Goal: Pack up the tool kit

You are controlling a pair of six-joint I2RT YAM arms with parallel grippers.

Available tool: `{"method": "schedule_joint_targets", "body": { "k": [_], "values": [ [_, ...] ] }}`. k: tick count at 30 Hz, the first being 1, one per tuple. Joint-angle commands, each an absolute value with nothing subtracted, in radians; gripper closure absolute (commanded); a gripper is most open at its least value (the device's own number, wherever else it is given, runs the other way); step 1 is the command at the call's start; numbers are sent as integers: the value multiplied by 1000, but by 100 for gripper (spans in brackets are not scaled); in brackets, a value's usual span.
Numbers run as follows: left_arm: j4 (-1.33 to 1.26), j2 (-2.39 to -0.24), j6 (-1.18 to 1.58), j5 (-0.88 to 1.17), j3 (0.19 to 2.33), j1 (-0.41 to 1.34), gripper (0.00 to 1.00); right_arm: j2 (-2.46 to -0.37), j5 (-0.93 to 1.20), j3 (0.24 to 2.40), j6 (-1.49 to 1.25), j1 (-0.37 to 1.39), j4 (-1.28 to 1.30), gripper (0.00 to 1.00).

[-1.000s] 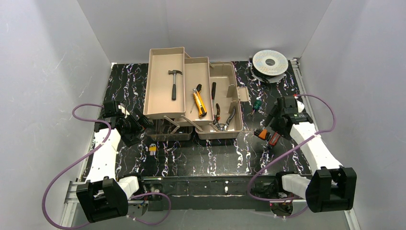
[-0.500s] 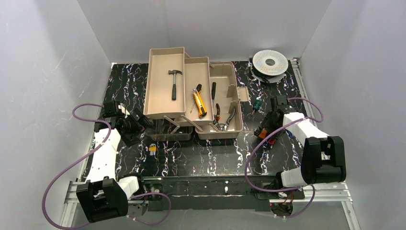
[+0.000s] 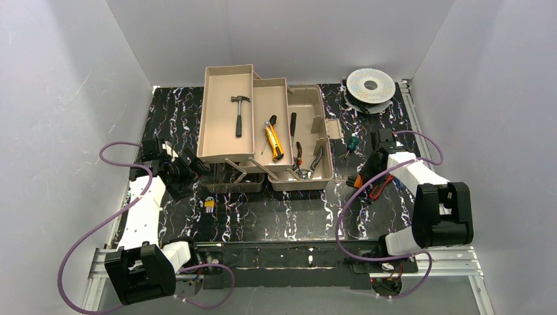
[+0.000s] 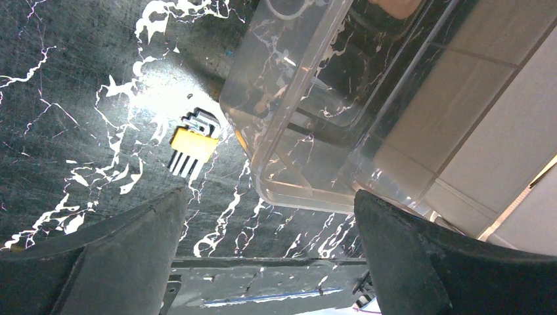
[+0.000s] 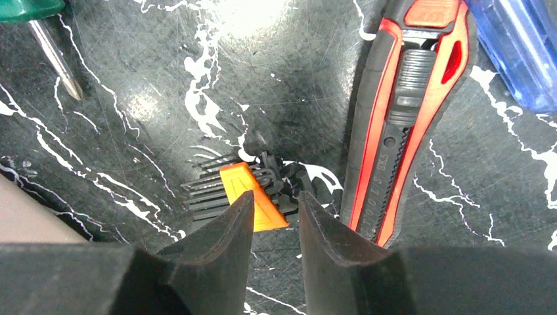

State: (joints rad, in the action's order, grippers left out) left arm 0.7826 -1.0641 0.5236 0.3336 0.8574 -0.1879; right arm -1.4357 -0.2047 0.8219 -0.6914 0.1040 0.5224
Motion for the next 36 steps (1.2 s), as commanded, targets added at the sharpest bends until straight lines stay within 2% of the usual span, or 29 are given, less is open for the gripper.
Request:
{"method": "schedule_joint_targets", "body": {
  "k": [1, 6, 8, 9, 10, 11, 17, 21, 27, 31, 36],
  "values": [
    [779, -1062, 511, 380, 876, -178, 0, -1466, -243, 830, -671, 100, 478, 62],
    [778, -1063, 509, 378, 876, -178, 0, -1519, -235, 841, -667, 100, 467, 64],
    [778, -1064, 510, 377, 876, -179, 0, -1518, -235, 842, -667, 100, 466, 77],
    [778, -1064, 509, 376, 876, -179, 0, -1510, -241, 844, -668, 100, 470, 80],
    [778, -1064, 509, 377, 877, -179, 1, -1495, -249, 843, -672, 101, 475, 92],
    [778, -1064, 509, 377, 877, -179, 0, -1475, -258, 840, -677, 100, 478, 99],
    [778, -1066, 510, 377, 877, -179, 0, -1334, -234, 843, -665, 100, 492, 99],
    [778, -1064, 511, 378, 877, -178, 0, -1258, -140, 892, -639, 100, 526, 99],
    [779, -1064, 511, 377, 878, -178, 0, -1146, 229, 943, -570, 103, 405, 99],
    [779, -1063, 511, 378, 876, -179, 1, -1165, 348, 1022, -596, 163, 348, 99],
    [780, -1060, 511, 369, 877, -179, 0, -1289, 271, 1251, -556, 344, 420, 99]
  ]
}}
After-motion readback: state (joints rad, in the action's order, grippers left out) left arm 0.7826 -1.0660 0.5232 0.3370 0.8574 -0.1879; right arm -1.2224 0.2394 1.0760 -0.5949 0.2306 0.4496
